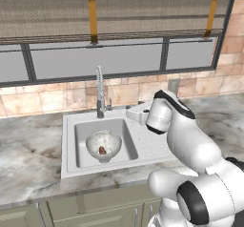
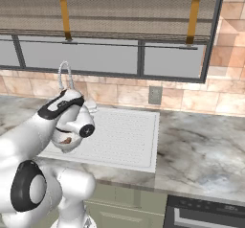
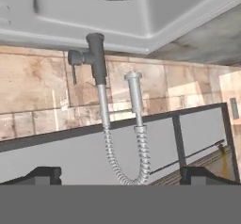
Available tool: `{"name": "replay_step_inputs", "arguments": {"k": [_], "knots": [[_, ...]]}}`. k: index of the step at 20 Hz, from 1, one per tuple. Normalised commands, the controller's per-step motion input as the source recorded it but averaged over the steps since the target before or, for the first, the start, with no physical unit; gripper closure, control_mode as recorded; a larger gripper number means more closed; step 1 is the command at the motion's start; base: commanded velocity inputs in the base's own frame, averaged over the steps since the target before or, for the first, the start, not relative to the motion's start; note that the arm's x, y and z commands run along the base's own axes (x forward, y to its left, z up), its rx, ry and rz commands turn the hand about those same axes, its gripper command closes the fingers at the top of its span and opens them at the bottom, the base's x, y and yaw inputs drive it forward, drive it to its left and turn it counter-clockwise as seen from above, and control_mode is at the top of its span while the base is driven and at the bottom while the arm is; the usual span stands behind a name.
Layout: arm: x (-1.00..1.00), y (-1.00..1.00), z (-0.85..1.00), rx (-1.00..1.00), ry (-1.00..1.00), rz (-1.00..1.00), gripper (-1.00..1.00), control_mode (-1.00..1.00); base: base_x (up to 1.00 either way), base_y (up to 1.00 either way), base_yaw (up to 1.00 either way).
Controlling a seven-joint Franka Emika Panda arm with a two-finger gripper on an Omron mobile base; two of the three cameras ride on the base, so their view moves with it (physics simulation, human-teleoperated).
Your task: Pick the potato from the cabinet and place it in the bowl. Then pick the bowl and place it in the sink. Then turn on the sink facuet.
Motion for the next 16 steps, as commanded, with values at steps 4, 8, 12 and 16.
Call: {"name": "replay_step_inputs", "arguments": {"k": [4,8,12,16], "knots": [[0.64,0.07,-0.42,0.0,0.0,-0.07,-1.0,-1.0,0.0,0.0,0.0],[0.56,0.01,-0.42,0.0,0.0,-0.06,-1.0,-1.0,0.0,0.0,0.0],[0.46,0.0,-0.04,0.0,-0.02,-0.07,-1.0,-1.0,0.0,0.0,0.0],[0.12,0.03,0.06,0.0,-0.02,-0.05,-1.0,-1.0,0.0,0.0,0.0]]}}
